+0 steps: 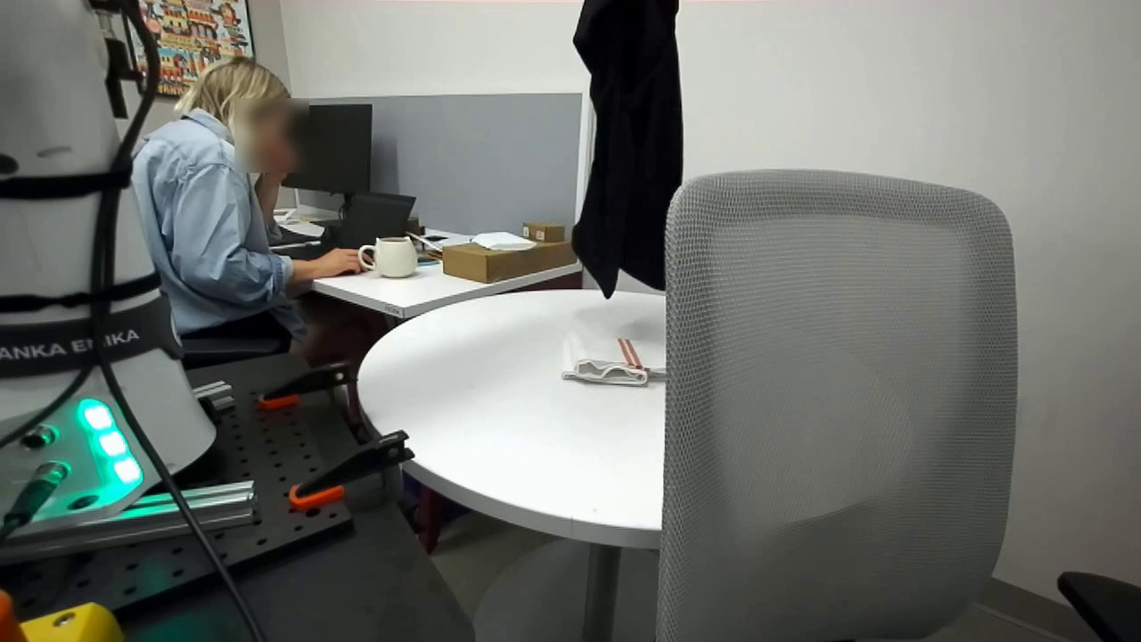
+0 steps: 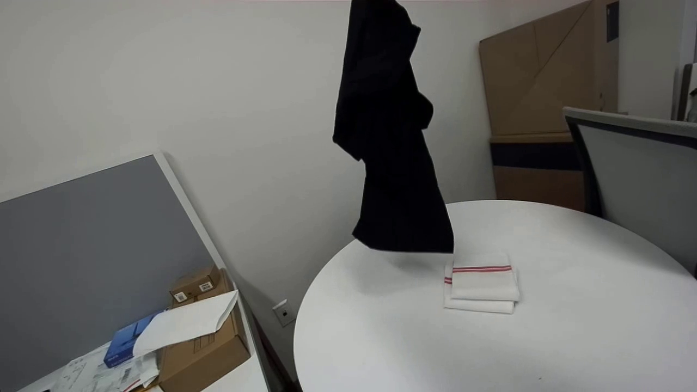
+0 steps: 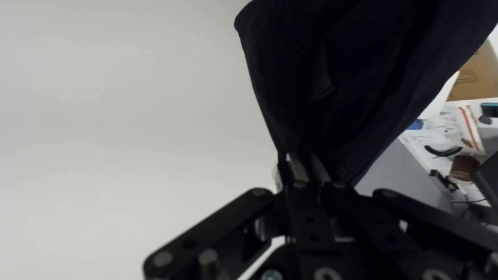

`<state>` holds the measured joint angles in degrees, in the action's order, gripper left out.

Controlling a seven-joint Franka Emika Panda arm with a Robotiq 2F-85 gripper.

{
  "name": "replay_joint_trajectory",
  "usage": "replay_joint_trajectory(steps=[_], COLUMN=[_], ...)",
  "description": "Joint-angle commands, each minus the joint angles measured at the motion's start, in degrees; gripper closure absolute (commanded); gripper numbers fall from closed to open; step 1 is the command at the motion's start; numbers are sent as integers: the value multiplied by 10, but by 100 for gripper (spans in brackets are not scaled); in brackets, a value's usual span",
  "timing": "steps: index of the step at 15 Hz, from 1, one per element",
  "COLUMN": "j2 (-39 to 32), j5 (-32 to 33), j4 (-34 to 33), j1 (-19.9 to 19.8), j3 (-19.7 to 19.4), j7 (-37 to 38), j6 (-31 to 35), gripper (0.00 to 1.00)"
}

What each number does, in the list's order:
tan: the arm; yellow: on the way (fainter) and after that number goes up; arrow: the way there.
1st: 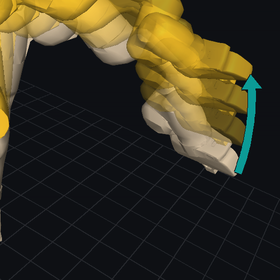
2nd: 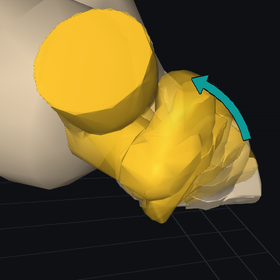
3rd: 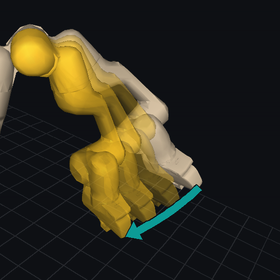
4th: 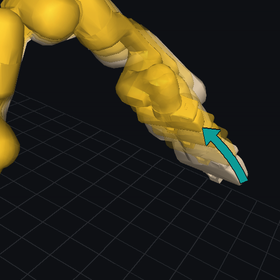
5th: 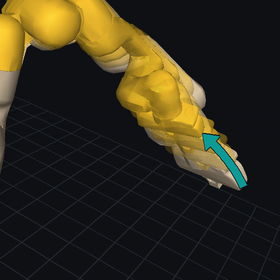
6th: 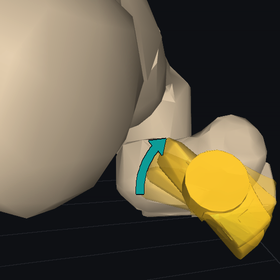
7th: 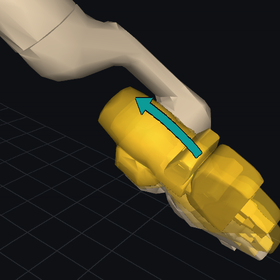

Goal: Hang the t-shirt on the backrest

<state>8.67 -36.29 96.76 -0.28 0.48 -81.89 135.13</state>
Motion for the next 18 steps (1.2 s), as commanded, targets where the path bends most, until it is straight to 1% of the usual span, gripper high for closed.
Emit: replay_joint_trajectory(steps=[1, 4, 7, 8, 9, 10, 13, 18], j2=[-72, -126, -192, -208, -221, -234, -262, -258], j5=[21, 4, -20, -24, -32, -40, -66, -64], j4=[-144, -230, -308, -319, -322, -323, -319, -289], j1=[2, -20, -64, -80, -99, -105, -149, -202], j3=[-26, -51, -72, -74, -75, -88, -98, -112], j7=[66, 83, 95, 94, 88, 84, 82, 78], j6=[-25, -51, -111, -125, -135, -139, -168, -230], gripper=[99, 99, 99, 99, 99, 99, 99, 99])
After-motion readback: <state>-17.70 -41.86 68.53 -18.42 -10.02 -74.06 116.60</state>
